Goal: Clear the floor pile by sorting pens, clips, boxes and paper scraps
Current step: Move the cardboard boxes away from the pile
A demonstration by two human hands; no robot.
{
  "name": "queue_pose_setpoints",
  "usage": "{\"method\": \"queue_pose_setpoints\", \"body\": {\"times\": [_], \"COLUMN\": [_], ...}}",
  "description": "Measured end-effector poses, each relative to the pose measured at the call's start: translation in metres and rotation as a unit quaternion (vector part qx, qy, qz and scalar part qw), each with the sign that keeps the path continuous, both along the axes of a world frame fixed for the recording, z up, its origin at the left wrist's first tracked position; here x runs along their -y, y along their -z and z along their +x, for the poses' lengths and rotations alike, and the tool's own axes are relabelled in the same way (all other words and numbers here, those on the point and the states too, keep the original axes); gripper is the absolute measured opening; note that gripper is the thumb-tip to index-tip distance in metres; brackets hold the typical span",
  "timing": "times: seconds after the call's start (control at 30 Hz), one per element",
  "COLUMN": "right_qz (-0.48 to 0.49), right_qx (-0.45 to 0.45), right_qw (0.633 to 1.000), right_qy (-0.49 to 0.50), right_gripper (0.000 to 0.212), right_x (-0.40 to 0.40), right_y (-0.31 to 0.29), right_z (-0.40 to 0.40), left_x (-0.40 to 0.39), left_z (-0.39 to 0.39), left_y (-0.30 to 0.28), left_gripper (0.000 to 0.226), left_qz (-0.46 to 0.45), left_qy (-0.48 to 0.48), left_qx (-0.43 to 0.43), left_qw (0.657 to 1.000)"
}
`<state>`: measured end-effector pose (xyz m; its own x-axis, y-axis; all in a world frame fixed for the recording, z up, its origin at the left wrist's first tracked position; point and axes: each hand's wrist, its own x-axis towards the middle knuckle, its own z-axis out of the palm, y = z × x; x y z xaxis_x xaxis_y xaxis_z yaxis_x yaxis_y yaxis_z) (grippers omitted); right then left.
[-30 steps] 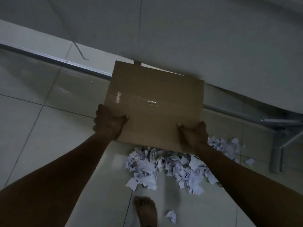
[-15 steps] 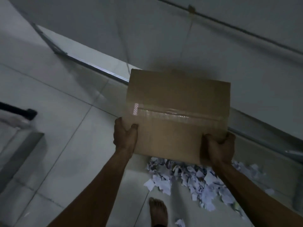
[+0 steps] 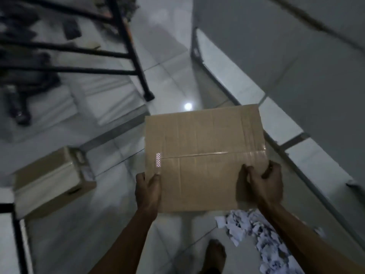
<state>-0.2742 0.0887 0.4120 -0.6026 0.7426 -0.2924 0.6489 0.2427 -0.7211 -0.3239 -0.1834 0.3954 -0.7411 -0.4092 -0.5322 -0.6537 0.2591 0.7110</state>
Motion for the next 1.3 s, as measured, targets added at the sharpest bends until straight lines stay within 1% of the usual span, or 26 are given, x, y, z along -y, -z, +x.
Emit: {"method": "queue_pose_setpoints", "body": {"times": [0.1, 0.17, 0.23, 0.33, 0.5, 0.6, 0.7, 0.73, 0.8, 0.87, 0.9, 0.93, 1.0, 1.03, 1.07, 1.1, 1.17, 1.2, 1.23, 1.27, 1.3], "right_qz": [-0.007, -0.026, -0.031, -0.018, 0.016, 0.042, 0.053, 0.051, 0.052, 0.057, 0.057, 0.057, 0.064, 0.071, 0.081, 0.093, 0.105, 0.104, 0.098, 0.092, 0.086], "right_qx": [0.008, 0.017, 0.035, 0.056, 0.082, 0.095, 0.086, 0.079, 0.080, 0.086, 0.088, 0.096, 0.118, 0.126, 0.138, 0.143, 0.155, 0.165, 0.173, 0.180, 0.180], "right_qw": [0.997, 0.992, 0.982, 0.964, 0.915, 0.884, 0.848, 0.840, 0.808, 0.777, 0.755, 0.726, 0.676, 0.647, 0.623, 0.602, 0.561, 0.550, 0.541, 0.534, 0.533], "right_qy": [-0.072, -0.121, -0.180, -0.259, -0.395, -0.457, -0.520, -0.534, -0.582, -0.621, -0.647, -0.678, -0.725, -0.749, -0.765, -0.780, -0.806, -0.812, -0.817, -0.821, -0.822], "right_gripper": [0.057, 0.055, 0.062, 0.075, 0.076, 0.069, 0.068, 0.068, 0.068, 0.064, 0.063, 0.064, 0.066, 0.068, 0.070, 0.073, 0.078, 0.079, 0.080, 0.082, 0.083], "right_x": [0.062, 0.107, 0.157, 0.217, 0.319, 0.383, 0.436, 0.444, 0.469, 0.490, 0.502, 0.515, 0.536, 0.550, 0.562, 0.576, 0.605, 0.619, 0.632, 0.644, 0.654], "right_y": [0.009, 0.013, 0.017, 0.020, 0.026, 0.030, 0.038, 0.039, 0.052, 0.067, 0.075, 0.084, 0.101, 0.113, 0.121, 0.128, 0.144, 0.151, 0.159, 0.168, 0.175], "right_z": [-0.004, -0.005, -0.004, -0.003, 0.000, 0.002, 0.007, 0.009, 0.013, 0.013, 0.010, 0.007, -0.004, -0.012, -0.018, -0.025, -0.041, -0.048, -0.056, -0.063, -0.068], "left_x": [0.071, 0.117, 0.166, 0.223, 0.302, 0.339, 0.364, 0.367, 0.373, 0.374, 0.374, 0.370, 0.366, 0.364, 0.364, 0.362, 0.360, 0.359, 0.359, 0.359, 0.362], "left_z": [0.031, 0.055, 0.085, 0.125, 0.204, 0.244, 0.278, 0.284, 0.309, 0.331, 0.340, 0.342, 0.337, 0.332, 0.330, 0.326, 0.318, 0.314, 0.309, 0.302, 0.297], "left_y": [0.002, 0.005, 0.012, 0.021, 0.027, 0.028, 0.042, 0.044, 0.058, 0.079, 0.090, 0.091, 0.084, 0.085, 0.090, 0.097, 0.111, 0.119, 0.127, 0.134, 0.140], "left_gripper": [0.023, 0.028, 0.037, 0.049, 0.045, 0.054, 0.074, 0.073, 0.069, 0.084, 0.086, 0.079, 0.046, 0.035, 0.031, 0.033, 0.040, 0.049, 0.063, 0.077, 0.086], "left_qz": [-0.016, -0.023, -0.025, -0.008, 0.011, 0.034, 0.065, 0.073, 0.079, 0.101, 0.112, 0.119, 0.133, 0.138, 0.142, 0.150, 0.171, 0.177, 0.181, 0.181, 0.170], "left_qy": [-0.071, -0.126, -0.181, -0.239, -0.311, -0.352, -0.396, -0.403, -0.434, -0.462, -0.485, -0.512, -0.548, -0.571, -0.585, -0.597, -0.634, -0.648, -0.654, -0.665, -0.675], "left_qx": [0.015, 0.024, 0.046, 0.070, 0.133, 0.144, 0.152, 0.151, 0.158, 0.162, 0.167, 0.162, 0.148, 0.138, 0.136, 0.128, 0.098, 0.087, 0.081, 0.081, 0.083], "left_qw": [0.997, 0.991, 0.982, 0.969, 0.941, 0.924, 0.903, 0.900, 0.884, 0.866, 0.851, 0.835, 0.813, 0.798, 0.787, 0.777, 0.748, 0.736, 0.730, 0.720, 0.713]}}
